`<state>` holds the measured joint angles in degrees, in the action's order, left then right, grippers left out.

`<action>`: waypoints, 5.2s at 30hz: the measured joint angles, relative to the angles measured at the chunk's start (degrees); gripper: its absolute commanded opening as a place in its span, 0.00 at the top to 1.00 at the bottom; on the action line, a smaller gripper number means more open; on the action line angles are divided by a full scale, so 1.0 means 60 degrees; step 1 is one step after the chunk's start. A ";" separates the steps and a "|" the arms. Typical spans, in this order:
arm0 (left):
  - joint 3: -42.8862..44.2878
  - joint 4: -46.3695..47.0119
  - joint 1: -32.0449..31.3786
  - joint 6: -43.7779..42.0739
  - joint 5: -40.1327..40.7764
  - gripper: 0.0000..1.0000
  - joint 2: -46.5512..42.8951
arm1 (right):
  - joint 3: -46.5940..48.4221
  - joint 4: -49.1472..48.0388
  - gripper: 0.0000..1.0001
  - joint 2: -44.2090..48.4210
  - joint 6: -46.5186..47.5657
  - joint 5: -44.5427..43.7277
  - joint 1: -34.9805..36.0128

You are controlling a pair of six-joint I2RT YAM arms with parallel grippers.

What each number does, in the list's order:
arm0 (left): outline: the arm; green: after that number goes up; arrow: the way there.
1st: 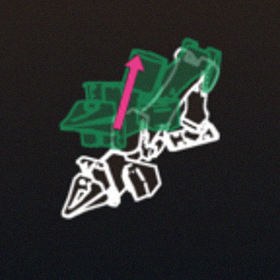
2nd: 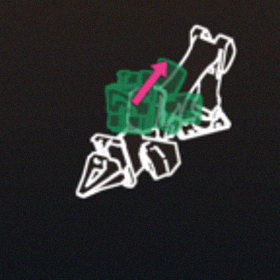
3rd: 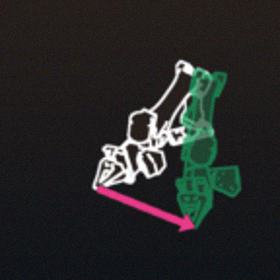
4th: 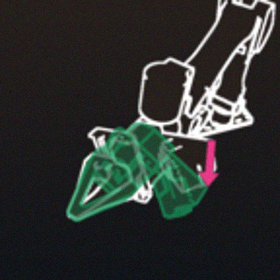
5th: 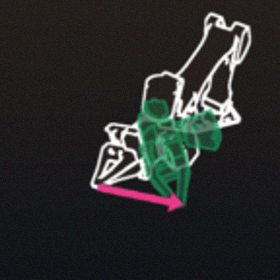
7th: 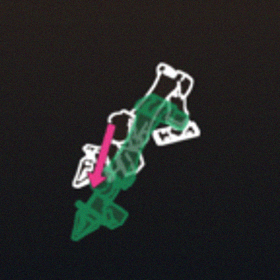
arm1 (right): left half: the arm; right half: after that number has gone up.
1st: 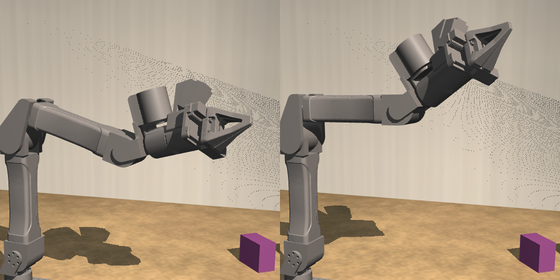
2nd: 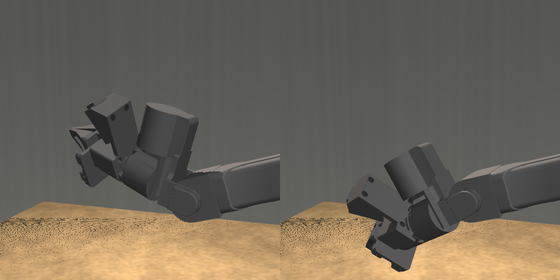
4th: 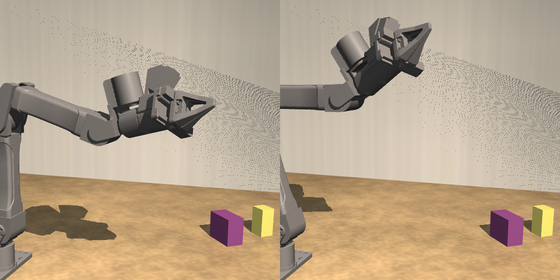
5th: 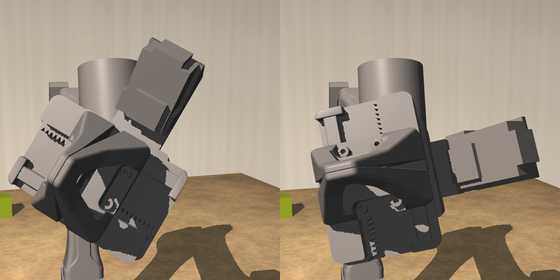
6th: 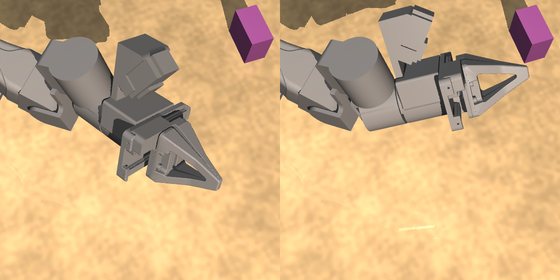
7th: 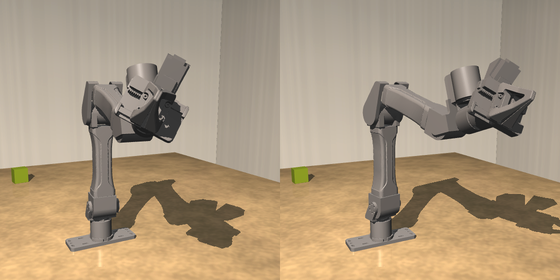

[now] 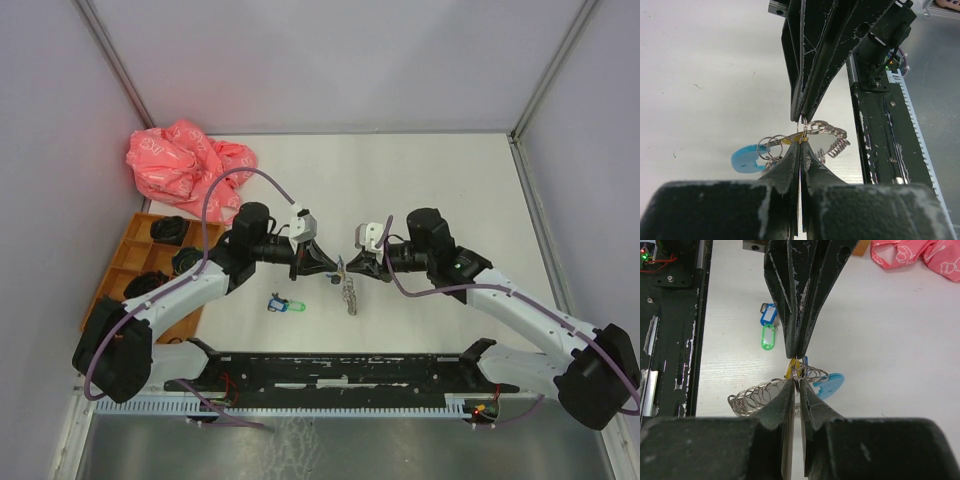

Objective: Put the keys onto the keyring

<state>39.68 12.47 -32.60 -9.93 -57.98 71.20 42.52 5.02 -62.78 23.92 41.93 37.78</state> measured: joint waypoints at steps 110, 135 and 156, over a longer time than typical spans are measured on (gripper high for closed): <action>-0.2459 0.3453 -0.0419 0.2218 0.3129 0.36 -0.2382 | -0.1443 -0.3949 0.99 0.0233 -0.0219 0.0787 -0.0444; -0.2492 0.3668 -0.0419 0.4138 0.4320 0.30 -0.1147 | 0.0113 -0.1417 0.99 -0.0958 -0.1654 -0.0616 -0.0444; -0.3093 0.4532 -0.0419 0.3260 0.3286 0.50 0.0138 | 0.1075 -0.1075 0.95 -0.2164 -0.1993 -0.0237 -0.0441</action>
<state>21.12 39.66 -35.11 9.63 -38.26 72.03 48.97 -1.43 -75.77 11.97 40.51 35.14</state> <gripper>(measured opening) 0.559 0.038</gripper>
